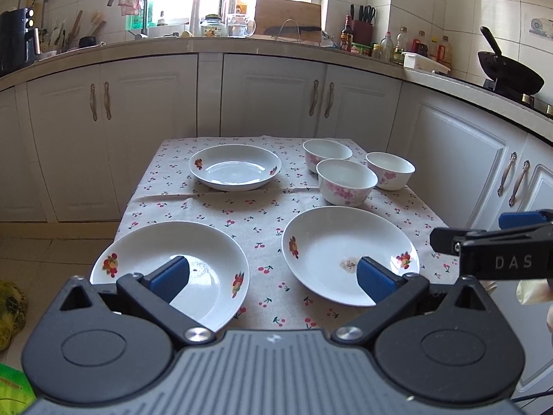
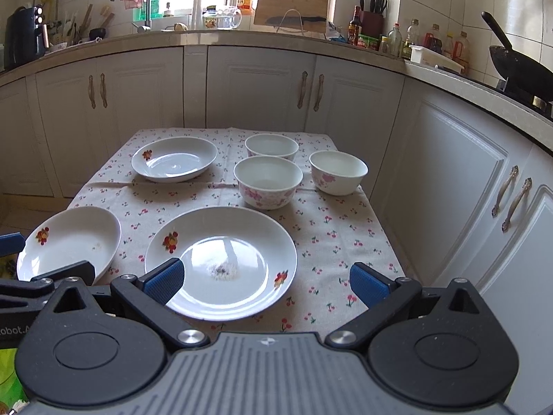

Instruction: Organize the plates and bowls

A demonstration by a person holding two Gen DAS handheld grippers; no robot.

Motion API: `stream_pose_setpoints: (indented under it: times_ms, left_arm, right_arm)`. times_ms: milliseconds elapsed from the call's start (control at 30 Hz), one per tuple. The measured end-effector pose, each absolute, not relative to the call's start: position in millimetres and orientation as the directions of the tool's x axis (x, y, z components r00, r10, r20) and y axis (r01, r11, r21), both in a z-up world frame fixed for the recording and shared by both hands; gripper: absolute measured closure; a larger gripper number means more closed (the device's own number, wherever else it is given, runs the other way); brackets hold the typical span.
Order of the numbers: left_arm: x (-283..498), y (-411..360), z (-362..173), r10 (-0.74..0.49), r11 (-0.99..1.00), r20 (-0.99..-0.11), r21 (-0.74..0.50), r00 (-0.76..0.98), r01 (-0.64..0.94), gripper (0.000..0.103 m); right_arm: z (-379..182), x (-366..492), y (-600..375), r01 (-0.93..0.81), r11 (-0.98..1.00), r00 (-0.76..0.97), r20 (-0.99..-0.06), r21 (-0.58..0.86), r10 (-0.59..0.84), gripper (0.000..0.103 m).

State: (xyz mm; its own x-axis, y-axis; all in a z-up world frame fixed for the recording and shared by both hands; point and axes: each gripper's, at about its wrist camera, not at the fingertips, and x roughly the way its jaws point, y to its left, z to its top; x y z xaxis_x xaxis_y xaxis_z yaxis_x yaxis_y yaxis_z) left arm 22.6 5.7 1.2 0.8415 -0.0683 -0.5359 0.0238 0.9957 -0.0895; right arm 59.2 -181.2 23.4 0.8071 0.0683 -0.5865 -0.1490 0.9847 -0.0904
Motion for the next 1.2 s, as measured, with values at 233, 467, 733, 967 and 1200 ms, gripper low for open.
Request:
stream_pose_setpoints:
  times_ms: [233, 467, 733, 967, 1200]
  left_arm:
    - [30.2, 19.0, 5.4, -0.082, 0.996, -0.486, -0.070, 0.870, 0.055, 0.001]
    - [32.8, 48.6, 8.1, -0.054, 0.999, -0.390, -0.017, 0.919, 0.051, 0.001]
    - [37.6, 95.8, -6.6, -0.110, 0.993, -0.478, -0.079, 0.871, 0.082, 0.001]
    - [26.4, 122.5, -43.1, -0.093, 0.994, -0.572, -0.012, 0.815, 0.105, 0.001]
    - [9.3, 143.9, -72.7, -0.143, 0.986, -0.624, -0.023, 0.768, 0.165, 0.001]
  right_arm:
    - [35.5, 89.3, -187.1, -0.209, 0.975, 0.825, -0.549, -0.072, 0.137, 0.000]
    - [44.1, 125.4, -188.3, -0.350, 0.928, 0.780, -0.510, 0.126, 0.363, 0.000]
    - [26.1, 155.7, -137.9, -0.495, 0.851, 0.667, -0.550, 0.176, 0.502, 0.000]
    - [11.2, 168.6, -83.3, -0.620, 0.777, 0.590, -0.591, 0.105, 0.550, 0.000]
    - [-11.8, 175.6, -48.9, -0.705, 0.705, 0.495, -0.656, 0.079, 0.569, 0.000]
